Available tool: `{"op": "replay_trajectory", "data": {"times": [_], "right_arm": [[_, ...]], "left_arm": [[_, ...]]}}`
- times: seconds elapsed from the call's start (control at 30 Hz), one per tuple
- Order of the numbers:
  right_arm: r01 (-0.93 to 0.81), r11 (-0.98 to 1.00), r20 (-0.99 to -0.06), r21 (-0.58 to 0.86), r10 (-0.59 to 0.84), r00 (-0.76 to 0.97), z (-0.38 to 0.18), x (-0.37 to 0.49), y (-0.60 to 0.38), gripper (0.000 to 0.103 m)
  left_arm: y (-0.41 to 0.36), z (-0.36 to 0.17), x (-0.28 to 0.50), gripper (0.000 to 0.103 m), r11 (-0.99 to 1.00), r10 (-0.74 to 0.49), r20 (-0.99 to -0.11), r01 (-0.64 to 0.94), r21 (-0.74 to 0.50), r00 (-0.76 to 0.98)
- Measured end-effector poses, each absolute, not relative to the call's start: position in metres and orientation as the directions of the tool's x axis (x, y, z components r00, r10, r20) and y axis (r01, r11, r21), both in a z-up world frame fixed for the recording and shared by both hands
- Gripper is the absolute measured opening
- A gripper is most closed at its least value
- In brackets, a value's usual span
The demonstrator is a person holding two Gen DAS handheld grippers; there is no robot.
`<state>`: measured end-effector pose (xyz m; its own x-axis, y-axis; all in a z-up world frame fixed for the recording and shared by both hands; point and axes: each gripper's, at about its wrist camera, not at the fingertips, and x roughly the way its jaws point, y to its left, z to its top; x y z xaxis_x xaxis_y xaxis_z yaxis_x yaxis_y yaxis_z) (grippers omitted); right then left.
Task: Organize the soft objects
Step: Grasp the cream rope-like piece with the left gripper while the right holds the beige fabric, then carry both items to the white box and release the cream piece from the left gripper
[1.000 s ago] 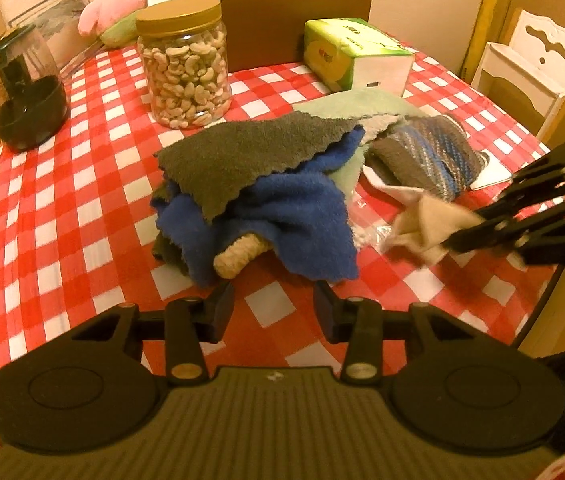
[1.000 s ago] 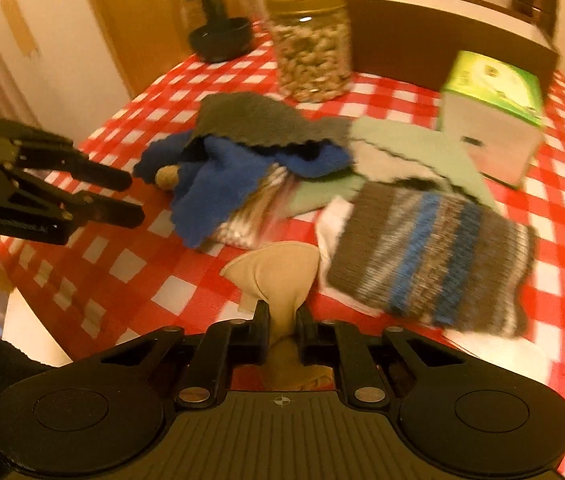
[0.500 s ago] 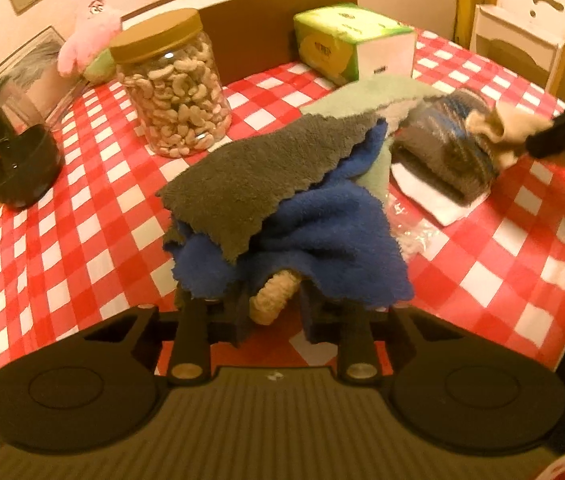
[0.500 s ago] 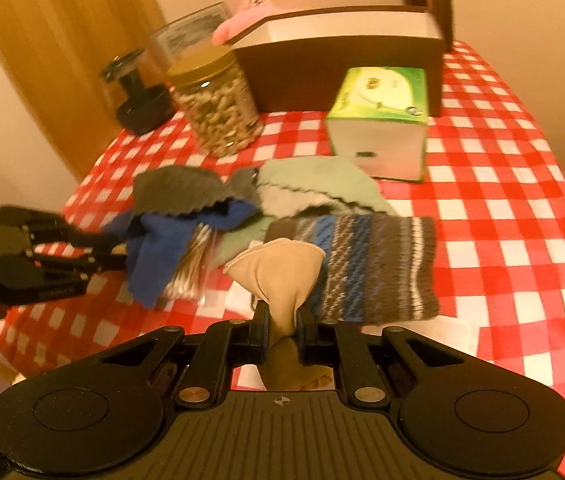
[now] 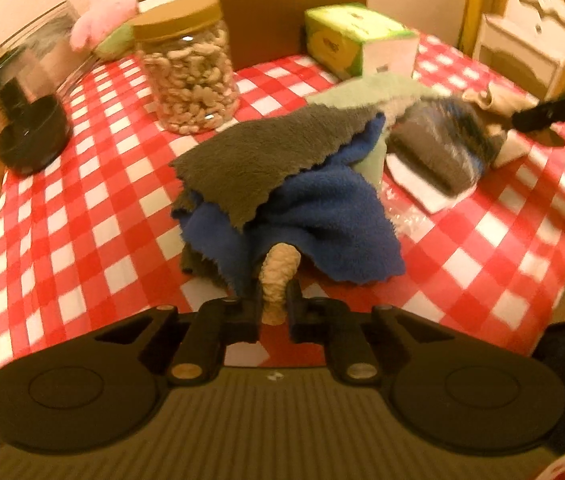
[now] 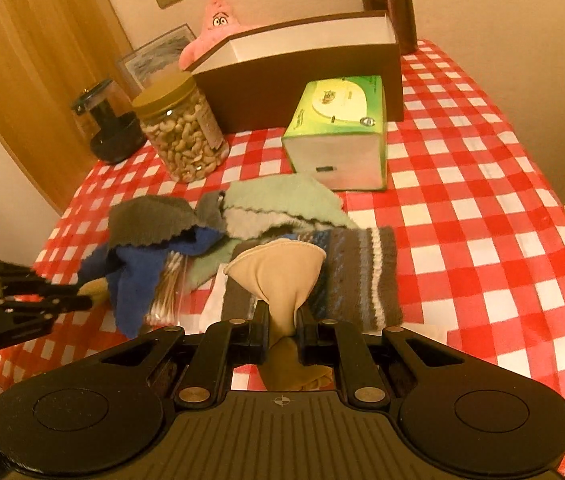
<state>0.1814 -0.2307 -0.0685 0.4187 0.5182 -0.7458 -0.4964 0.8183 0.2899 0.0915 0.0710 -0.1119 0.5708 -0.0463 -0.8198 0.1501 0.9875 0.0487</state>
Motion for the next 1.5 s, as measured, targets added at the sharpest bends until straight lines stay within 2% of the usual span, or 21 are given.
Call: {"op": "replay_trajectory", "data": {"times": [0.3, 0.6, 1.07, 1.5], "right_arm": [[-0.523, 0.797, -0.717, 0.303, 0.552, 0.426, -0.053, 0.196, -0.231, 0.013], [-0.544, 0.774, -0.676, 0.323, 0.591, 0.439, -0.031, 0.218, -0.239, 0.013], [-0.51, 0.802, -0.652, 0.31, 0.57, 0.5, -0.013, 0.28, -0.293, 0.013], [-0.537, 0.803, -0.625, 0.259, 0.563, 0.54, -0.005, 0.38, -0.316, 0.013]], "left_arm": [[0.09, -0.06, 0.081, 0.011, 0.997, -0.065, -0.757, 0.013, -0.075, 0.65], [0.074, -0.023, 0.108, 0.011, 0.991, -0.08, -0.687, -0.019, -0.135, 0.722], [0.018, -0.01, 0.192, 0.011, 0.984, -0.111, -0.653, -0.009, -0.178, 0.749], [-0.001, -0.008, 0.288, 0.011, 0.984, -0.019, -0.658, -0.101, -0.144, 0.753]]}}
